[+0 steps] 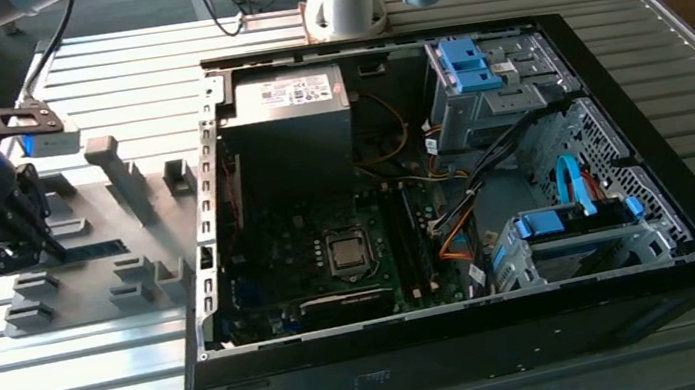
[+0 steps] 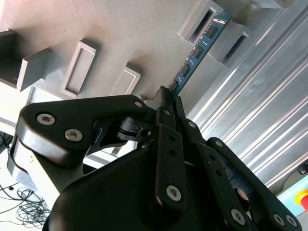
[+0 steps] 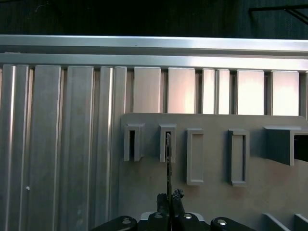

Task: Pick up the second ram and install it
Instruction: 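Pick up the second ram and move it above second insertion slot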

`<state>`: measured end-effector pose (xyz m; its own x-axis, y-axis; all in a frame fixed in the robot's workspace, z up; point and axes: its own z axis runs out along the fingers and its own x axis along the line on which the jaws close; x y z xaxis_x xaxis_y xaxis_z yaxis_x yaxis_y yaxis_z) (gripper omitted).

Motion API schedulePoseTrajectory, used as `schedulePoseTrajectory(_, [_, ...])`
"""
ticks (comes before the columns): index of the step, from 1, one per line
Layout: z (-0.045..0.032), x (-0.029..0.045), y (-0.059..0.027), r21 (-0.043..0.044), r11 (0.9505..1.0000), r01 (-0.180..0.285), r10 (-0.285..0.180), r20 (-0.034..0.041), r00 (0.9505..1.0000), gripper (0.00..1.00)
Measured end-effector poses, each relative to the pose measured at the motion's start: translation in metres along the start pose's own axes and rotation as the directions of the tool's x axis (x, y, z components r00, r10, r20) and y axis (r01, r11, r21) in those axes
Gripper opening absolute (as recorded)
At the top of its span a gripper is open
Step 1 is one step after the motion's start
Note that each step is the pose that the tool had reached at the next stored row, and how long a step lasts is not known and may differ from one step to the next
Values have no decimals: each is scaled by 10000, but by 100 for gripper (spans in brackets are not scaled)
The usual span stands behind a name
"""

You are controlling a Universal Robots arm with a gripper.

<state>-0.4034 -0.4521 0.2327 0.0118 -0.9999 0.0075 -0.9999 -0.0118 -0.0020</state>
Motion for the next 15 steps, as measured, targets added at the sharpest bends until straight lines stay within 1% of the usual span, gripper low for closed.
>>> schedulePoseTrajectory(15, [-63,1,0,0,10000,0,0,-1,10000,14])
